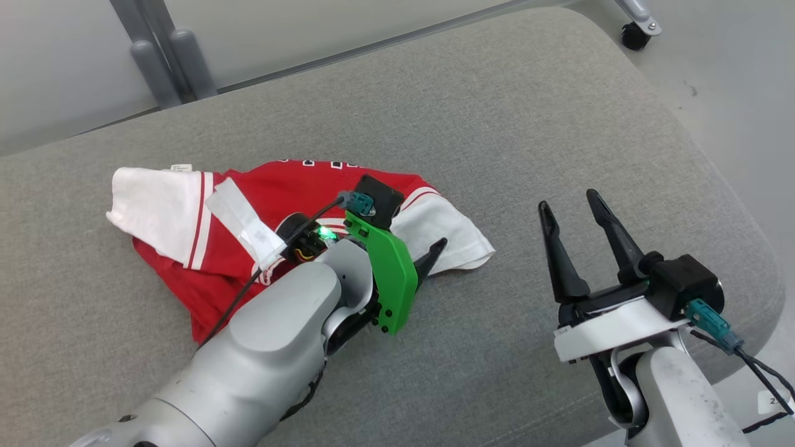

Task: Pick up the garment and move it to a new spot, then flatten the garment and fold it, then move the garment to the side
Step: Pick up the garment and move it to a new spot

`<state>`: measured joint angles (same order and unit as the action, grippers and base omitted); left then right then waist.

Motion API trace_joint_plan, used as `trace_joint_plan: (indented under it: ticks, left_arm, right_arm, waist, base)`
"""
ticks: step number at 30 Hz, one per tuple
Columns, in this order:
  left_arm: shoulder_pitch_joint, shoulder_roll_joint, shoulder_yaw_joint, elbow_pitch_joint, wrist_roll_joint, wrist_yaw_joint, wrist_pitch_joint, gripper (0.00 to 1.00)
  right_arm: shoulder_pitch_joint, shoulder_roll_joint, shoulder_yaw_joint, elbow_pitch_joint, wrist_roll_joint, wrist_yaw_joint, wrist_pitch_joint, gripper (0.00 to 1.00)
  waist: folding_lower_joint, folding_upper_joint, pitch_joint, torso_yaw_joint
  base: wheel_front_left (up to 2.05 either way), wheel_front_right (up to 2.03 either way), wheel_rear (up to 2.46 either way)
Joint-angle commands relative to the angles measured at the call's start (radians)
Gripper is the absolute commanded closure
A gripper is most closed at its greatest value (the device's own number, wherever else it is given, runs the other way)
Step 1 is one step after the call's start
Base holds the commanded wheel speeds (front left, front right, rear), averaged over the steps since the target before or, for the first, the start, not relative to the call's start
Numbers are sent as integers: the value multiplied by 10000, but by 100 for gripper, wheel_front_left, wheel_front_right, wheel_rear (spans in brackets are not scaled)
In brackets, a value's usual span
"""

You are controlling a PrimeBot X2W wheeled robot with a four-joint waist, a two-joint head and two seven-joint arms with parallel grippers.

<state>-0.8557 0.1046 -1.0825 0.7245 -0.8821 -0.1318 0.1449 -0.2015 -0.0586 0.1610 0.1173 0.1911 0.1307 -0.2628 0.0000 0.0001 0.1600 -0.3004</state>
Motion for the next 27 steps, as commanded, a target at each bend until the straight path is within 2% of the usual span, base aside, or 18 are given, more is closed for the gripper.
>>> trace_joint_plan:
  ticks: [1, 4, 8, 11, 13, 16, 21, 22, 24, 25, 26, 27]
  left_arm:
    - [-27, 33, -161, 19, -152, 25, -179, 0]
    - [-217, 299, -465, -245, -403, 25, -476, 0]
    - [-292, 1172, -623, -988, -757, 25, -989, 0]
    - [-164, 1914, -350, -1570, -881, 36, -1427, 0]
    - [38, 2447, -102, -1958, -892, 265, -1790, 0]
    - [472, 3147, 233, -2628, -809, 810, -2365, 0]
    - [1841, 4195, 1259, -3710, -932, 2233, -3812, 0]
    - [2175, 4315, 1475, -3936, -967, 2376, -3940, 0]
    - [2987, 4546, 2199, -4387, -902, 2890, -4089, 0]
    - [3379, 4617, 2851, -4760, -522, 3229, -4116, 0]
    - [3813, 4585, 3377, -5068, -258, 3476, -4114, 0]
    - [4974, 4352, 4408, -5728, 479, 3843, -4096, 0]
  right_arm:
    - [-13, -134, -73, 10, -11, 1, -30, 0]
    - [87, -263, -150, 52, -49, 1, -30, 0]
    - [118, -409, -215, -27, -77, 1, -30, 0]
    - [266, -477, -285, -85, -77, 1, -30, 0]
    - [353, -503, -300, -119, -90, 1, -30, 0]
    - [438, -564, -309, -178, -106, 1, -30, 0]
    - [637, -628, -267, -269, -131, 1, -30, 0]
    - [674, -625, -246, -277, -136, 1, -30, 0]
    - [895, -657, -166, -286, -159, 1, -30, 0]
    - [1008, -686, -160, -325, -186, 1, -30, 0]
    - [1069, -691, -186, -394, -198, 1, -30, 0]
    - [1259, -672, -251, -478, -206, 1, -30, 0]
  waist:
    - [0, -1, -54, 287]
    - [0, -1, -157, 689]
    - [0, -1, -411, 1122]
    - [0, -1, -632, 1489]
    - [0, -1, -737, 1662]
    - [0, -1, -843, 1859]
    - [0, -1, -969, 2006]
    - [0, -1, -997, 2005]
    - [0, -1, -1058, 2052]
    - [0, -1, -1083, 2100]
    - [0, -1, -1100, 2132]
    - [0, -1, -1110, 2171]
  base:
    - [0, 0, 0]
    - [0, 0, 0]
    - [0, 0, 0]
    - [0, 0, 0]
    - [0, 0, 0]
    - [0, 0, 0]
    - [0, 0, 0]
    - [0, 0, 0]
    - [0, 0, 0]
    - [0, 0, 0]
    - [0, 0, 0]
    - [0, 0, 0]
